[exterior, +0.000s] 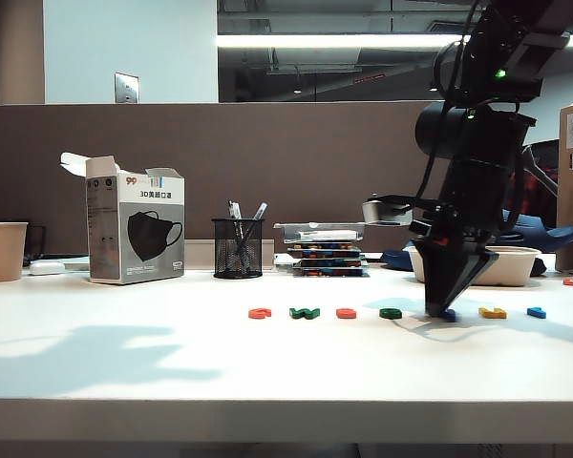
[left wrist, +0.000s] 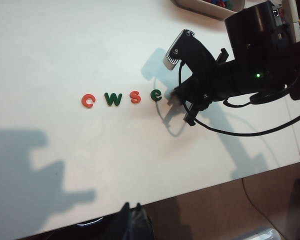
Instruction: Select the appropriate letters from the row of letter magnets placed on the table to arrange into the word "yes".
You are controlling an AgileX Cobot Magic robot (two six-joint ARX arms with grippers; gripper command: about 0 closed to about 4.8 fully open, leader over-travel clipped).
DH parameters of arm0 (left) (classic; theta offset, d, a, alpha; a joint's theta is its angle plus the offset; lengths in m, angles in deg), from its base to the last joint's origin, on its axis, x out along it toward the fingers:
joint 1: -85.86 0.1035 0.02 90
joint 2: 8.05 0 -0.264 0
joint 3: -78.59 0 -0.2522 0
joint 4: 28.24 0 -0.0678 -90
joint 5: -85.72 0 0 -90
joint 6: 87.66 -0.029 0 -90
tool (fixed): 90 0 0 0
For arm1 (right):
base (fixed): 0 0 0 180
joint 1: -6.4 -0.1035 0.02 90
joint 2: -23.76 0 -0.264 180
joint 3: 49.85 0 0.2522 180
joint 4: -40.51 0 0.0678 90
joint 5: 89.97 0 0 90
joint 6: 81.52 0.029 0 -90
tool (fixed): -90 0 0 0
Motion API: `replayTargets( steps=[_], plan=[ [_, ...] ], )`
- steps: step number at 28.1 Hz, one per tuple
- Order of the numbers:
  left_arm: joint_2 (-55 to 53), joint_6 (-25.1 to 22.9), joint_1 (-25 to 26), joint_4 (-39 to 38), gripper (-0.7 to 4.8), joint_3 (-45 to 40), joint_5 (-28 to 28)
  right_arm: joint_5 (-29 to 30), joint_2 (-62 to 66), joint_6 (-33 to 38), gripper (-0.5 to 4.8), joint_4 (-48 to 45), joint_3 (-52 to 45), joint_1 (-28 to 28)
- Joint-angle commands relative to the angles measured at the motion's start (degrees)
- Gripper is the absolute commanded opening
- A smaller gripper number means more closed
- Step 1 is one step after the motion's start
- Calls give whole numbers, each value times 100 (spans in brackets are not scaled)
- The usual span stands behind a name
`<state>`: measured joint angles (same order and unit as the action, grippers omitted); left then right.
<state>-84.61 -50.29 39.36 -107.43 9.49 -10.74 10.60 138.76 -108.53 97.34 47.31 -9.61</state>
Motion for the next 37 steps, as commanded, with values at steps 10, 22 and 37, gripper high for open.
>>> replayTargets(
  steps=[10, 22, 37],
  plan=[
    [15, 17, 2, 37, -5, 24, 2, -212, 114, 24, -6, 273, -103, -7],
    [15, 15, 2, 35, -5, 24, 2, -166, -229, 127, -6, -92, -101, -7],
    [15, 15, 2, 37, -5, 24, 2, 302, -1237, 1661, -6, 22, -101, -168]
  ],
)
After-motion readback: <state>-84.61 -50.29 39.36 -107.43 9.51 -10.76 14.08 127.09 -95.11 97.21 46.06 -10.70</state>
